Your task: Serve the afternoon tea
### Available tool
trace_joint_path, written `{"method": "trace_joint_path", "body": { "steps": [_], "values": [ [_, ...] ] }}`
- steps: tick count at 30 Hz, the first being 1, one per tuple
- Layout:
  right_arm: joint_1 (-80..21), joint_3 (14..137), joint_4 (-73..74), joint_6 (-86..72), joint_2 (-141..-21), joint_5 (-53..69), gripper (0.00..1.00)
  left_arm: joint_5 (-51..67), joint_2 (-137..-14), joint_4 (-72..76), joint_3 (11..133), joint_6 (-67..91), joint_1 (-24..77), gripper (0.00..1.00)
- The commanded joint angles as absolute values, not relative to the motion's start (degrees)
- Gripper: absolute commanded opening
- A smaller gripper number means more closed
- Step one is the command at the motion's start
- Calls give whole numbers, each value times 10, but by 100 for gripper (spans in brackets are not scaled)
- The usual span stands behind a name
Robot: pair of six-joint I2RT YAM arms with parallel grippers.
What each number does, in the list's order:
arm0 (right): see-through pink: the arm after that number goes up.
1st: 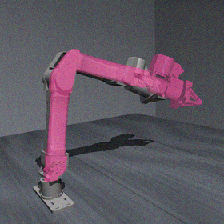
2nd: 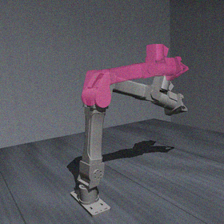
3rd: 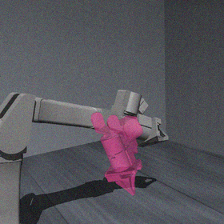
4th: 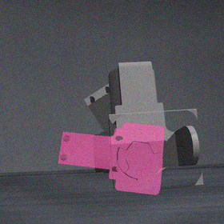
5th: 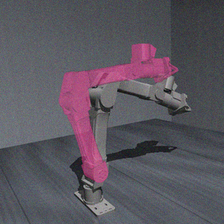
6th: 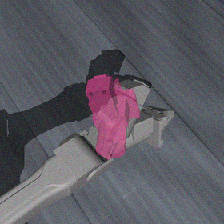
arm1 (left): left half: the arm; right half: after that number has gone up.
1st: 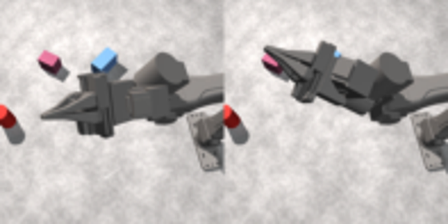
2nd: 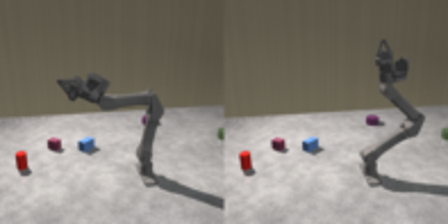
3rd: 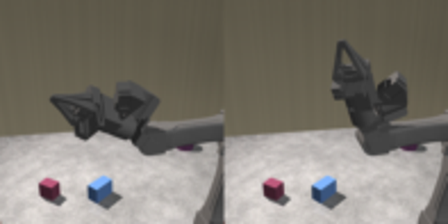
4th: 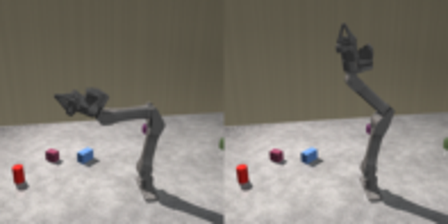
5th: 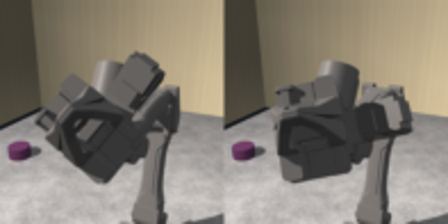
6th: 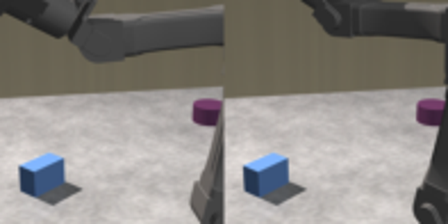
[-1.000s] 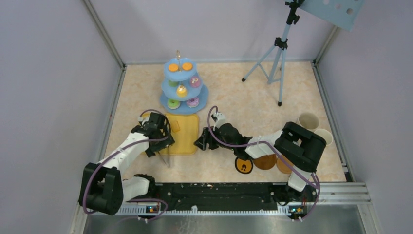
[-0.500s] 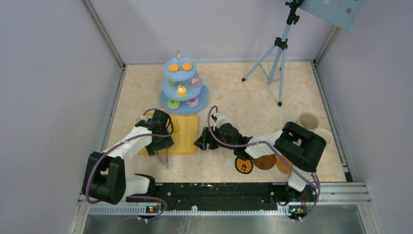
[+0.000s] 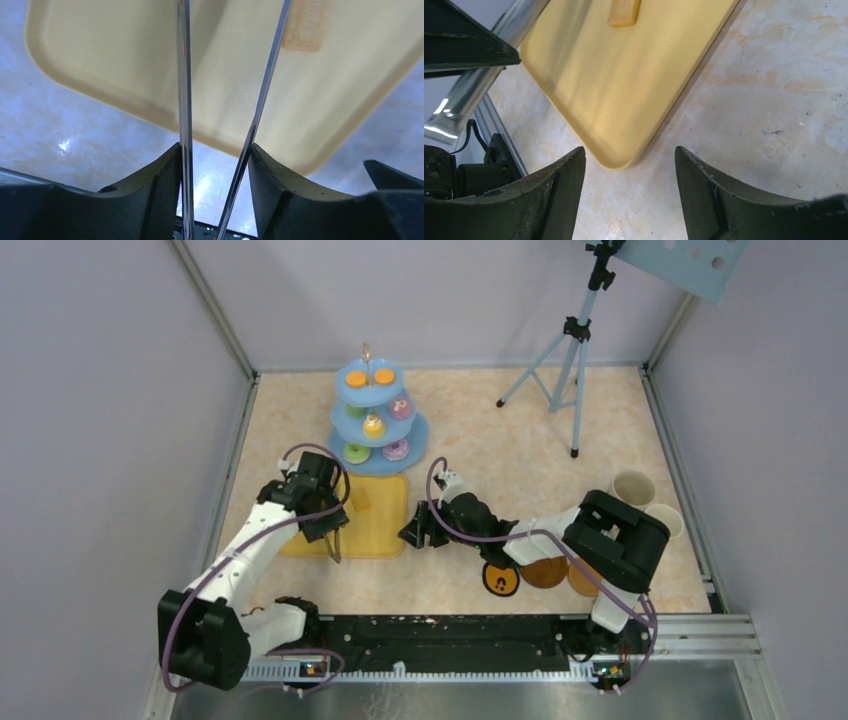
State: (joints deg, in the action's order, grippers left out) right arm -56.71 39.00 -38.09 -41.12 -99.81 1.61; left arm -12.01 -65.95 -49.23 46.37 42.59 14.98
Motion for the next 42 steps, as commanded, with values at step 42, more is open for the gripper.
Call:
{"method": "trace_joint_path", "body": {
  "steps": [42],
  "values": [
    [-548,356,-404,-415,-932,-11,65,-199,-836,-727,692,482,390,49]
  ]
}}
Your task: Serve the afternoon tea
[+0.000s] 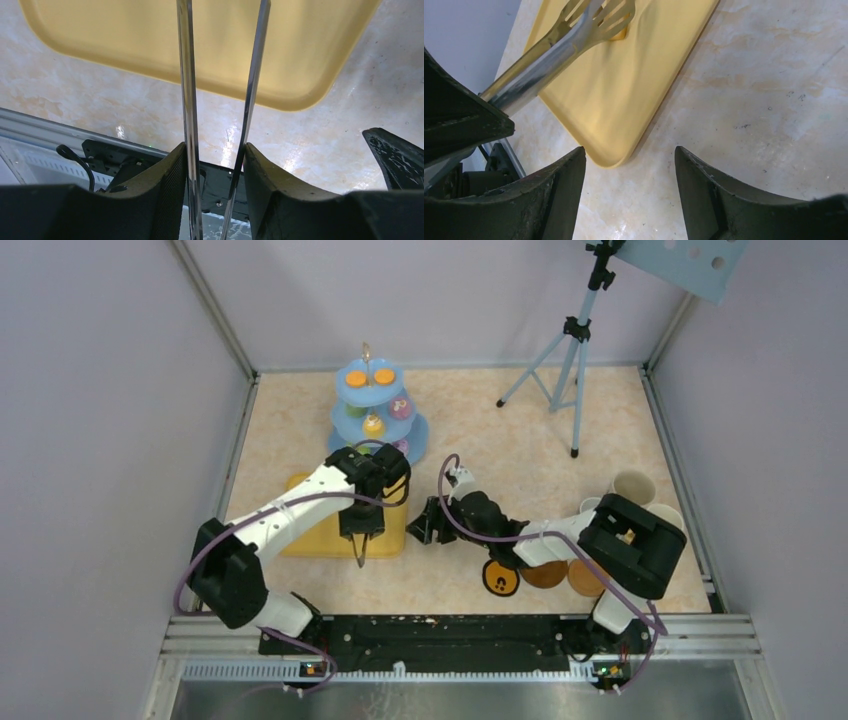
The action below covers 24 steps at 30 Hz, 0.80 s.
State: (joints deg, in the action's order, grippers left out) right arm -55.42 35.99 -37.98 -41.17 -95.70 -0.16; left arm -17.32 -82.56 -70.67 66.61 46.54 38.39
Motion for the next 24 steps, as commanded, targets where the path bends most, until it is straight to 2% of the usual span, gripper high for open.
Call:
{"method": "trace_joint_path", "body": {
  "steps": [1,5,17,24],
  "values": [
    [-548,355,-404,-415,-931,-12,65,-199,-839,-727,694,483,390,48],
    [-547,354,-406,-416,-927,-10,65,-198,-857,-738,701,492,397,46],
    [-547,346,-414,-420,-915,-5,64,-197,-909,-768,707,516,417,47],
    [-547,342,-416,-420,-909,-7,64,-200,-923,-770,720,508,419,41]
  ]
}}
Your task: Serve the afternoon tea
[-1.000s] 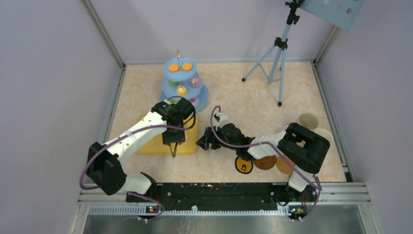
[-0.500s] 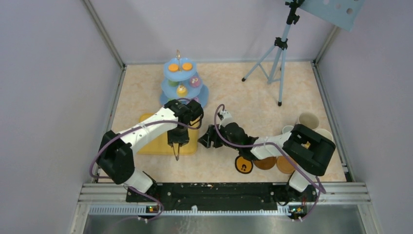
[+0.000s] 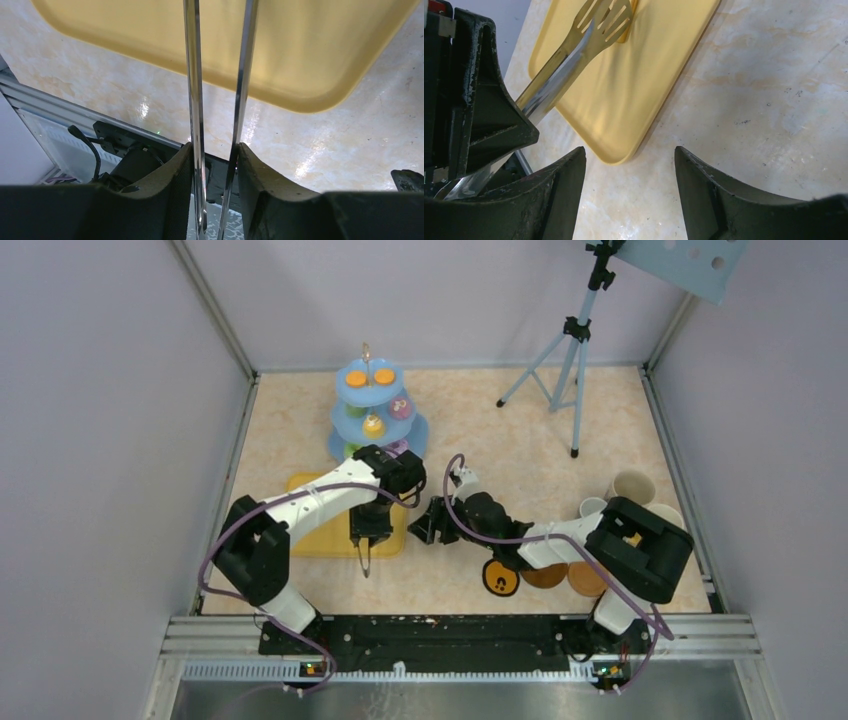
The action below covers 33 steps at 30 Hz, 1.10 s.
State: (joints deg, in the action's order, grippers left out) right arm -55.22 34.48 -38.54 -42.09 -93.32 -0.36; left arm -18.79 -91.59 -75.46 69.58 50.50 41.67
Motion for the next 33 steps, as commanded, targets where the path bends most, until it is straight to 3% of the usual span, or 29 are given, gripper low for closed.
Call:
{"method": "trace_joint_path", "body": {
  "steps": [1,14,33],
  "values": [
    [-547,342,-415,-421,-908,-8,64,-202,-924,-772,722,508,419,40],
    [-547,343,-409,-416,-909,-15,64,-243,-842,-811,727,506,419,28],
    [-547,354,-404,-413,-935,-16,64,-262,-717,-811,795,445,413,26]
  ]
}}
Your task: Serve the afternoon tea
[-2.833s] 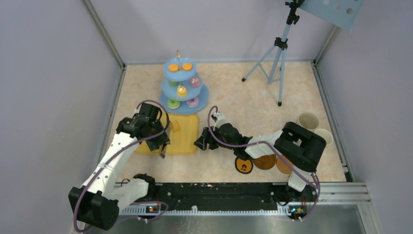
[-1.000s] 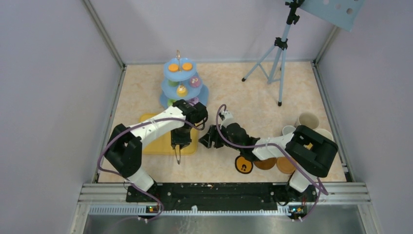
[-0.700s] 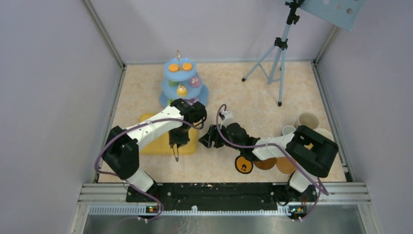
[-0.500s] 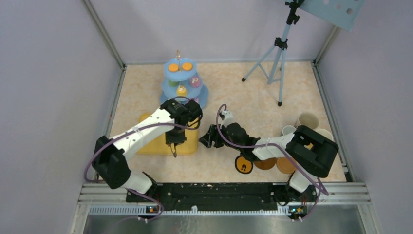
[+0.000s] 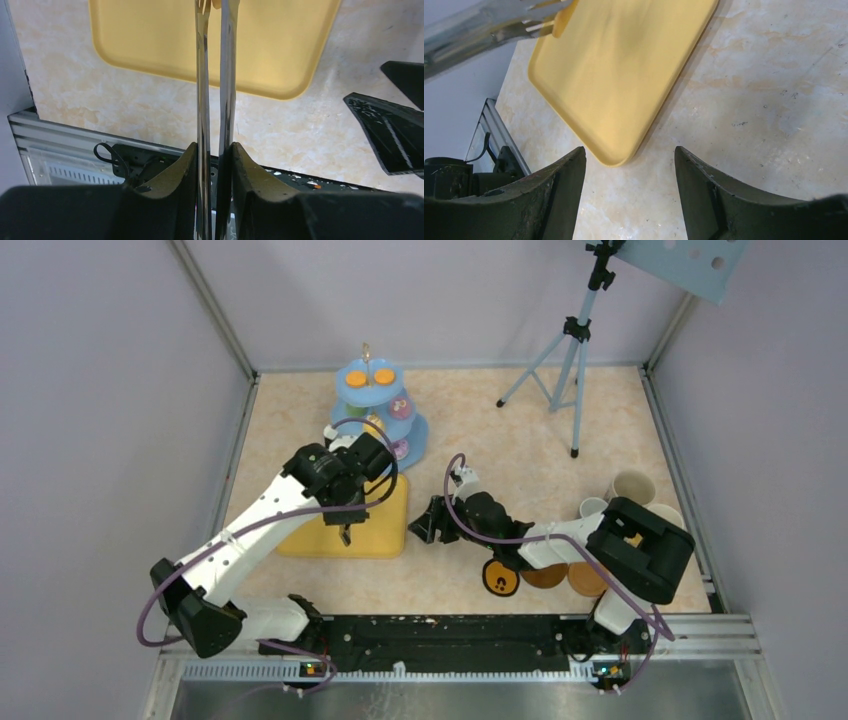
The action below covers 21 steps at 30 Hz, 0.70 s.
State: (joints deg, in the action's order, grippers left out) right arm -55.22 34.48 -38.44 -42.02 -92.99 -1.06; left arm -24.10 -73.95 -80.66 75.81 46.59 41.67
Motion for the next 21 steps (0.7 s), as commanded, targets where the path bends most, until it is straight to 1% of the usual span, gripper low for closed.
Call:
{"method": "trace_joint_path", "body": {
  "steps": [1,16,21],
  "values": [
    [-547,354,-404,-413,-937,-15,64,-262,-715,-812,799,442,412,26],
    [-547,359,-407,-414,-948,-13,64,-278,-682,-811,845,400,377,25],
    [-547,360,-406,-414,-952,-13,64,-288,-680,-811,893,373,357,24]
  ]
}}
